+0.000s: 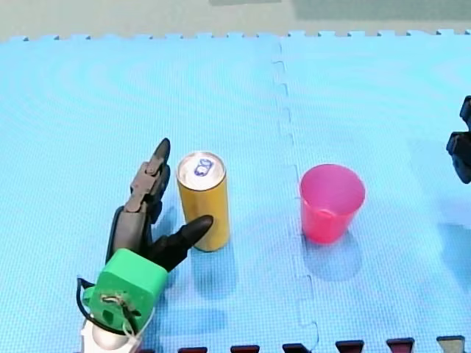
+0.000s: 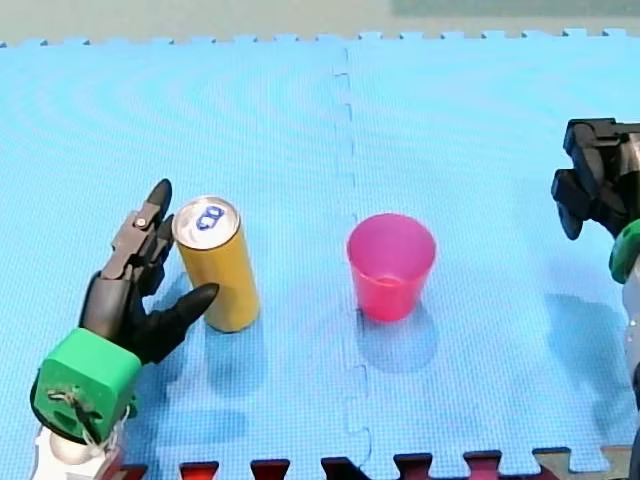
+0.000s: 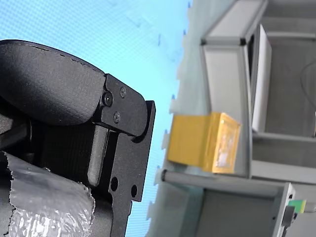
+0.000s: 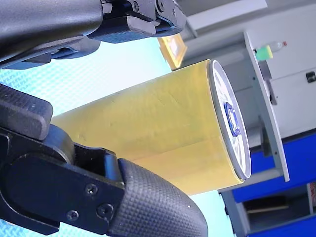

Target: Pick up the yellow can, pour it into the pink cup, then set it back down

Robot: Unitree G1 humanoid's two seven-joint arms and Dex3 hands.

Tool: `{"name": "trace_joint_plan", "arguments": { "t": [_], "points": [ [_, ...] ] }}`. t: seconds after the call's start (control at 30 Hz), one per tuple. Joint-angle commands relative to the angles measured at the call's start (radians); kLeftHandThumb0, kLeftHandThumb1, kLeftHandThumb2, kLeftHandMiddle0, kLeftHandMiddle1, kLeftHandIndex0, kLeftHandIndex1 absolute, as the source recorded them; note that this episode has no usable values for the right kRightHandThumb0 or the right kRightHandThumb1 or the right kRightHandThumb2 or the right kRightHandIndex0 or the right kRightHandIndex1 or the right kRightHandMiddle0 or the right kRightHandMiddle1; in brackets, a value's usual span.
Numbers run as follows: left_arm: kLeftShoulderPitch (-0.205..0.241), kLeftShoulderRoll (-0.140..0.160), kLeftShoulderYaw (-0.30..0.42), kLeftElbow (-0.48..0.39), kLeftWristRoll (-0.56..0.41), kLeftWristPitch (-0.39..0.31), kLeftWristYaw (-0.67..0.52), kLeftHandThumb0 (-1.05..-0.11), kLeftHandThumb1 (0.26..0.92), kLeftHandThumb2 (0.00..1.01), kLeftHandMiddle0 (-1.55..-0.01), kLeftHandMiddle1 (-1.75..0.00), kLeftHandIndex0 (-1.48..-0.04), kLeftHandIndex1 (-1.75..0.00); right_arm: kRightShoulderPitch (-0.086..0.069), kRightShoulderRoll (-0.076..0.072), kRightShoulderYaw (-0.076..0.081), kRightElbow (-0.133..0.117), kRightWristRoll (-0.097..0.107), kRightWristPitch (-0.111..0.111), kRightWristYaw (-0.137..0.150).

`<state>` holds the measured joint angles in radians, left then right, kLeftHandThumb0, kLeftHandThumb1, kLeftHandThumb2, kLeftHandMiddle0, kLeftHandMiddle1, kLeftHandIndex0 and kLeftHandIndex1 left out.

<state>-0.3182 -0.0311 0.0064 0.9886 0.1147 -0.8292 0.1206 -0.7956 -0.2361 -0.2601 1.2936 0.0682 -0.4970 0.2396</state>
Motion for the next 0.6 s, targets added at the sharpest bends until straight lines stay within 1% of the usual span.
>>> {"name": "trace_joint_plan", "arguments": {
  "t": [0.0, 0.1, 0.23, 0.47, 0.57],
  "points": [
    [0.005, 0.007, -0.006, -0.009, 0.003, 0.008, -0.01, -1.048, 0.879, 0.0, -0.3, -0.03, -0.23, -0.01, -0.004, -0.003, 0.0, -0.002, -0.001, 0.001, -0.003],
    [0.01, 0.008, -0.013, -0.021, 0.002, 0.019, -0.026, -1.048, 0.876, 0.0, -0.3, -0.02, -0.23, -0.01, -0.003, -0.004, 0.001, -0.002, -0.002, 0.001, -0.004],
    [0.004, -0.004, -0.022, -0.044, -0.003, 0.051, -0.041, -1.046, 0.867, 0.0, -0.3, -0.02, -0.23, -0.01, -0.002, -0.004, 0.002, -0.001, -0.003, 0.0, -0.004],
    [-0.021, -0.013, -0.02, -0.081, -0.036, 0.124, -0.095, -0.981, 0.797, 0.0, -0.32, -0.01, -0.25, -0.01, -0.002, -0.005, 0.001, -0.001, -0.003, -0.001, -0.002],
    [-0.03, -0.016, -0.019, -0.096, -0.048, 0.154, -0.115, -0.927, 0.754, 0.0, -0.32, -0.01, -0.25, 0.0, -0.001, -0.004, 0.001, -0.002, -0.003, -0.003, -0.003]
  ]
}}
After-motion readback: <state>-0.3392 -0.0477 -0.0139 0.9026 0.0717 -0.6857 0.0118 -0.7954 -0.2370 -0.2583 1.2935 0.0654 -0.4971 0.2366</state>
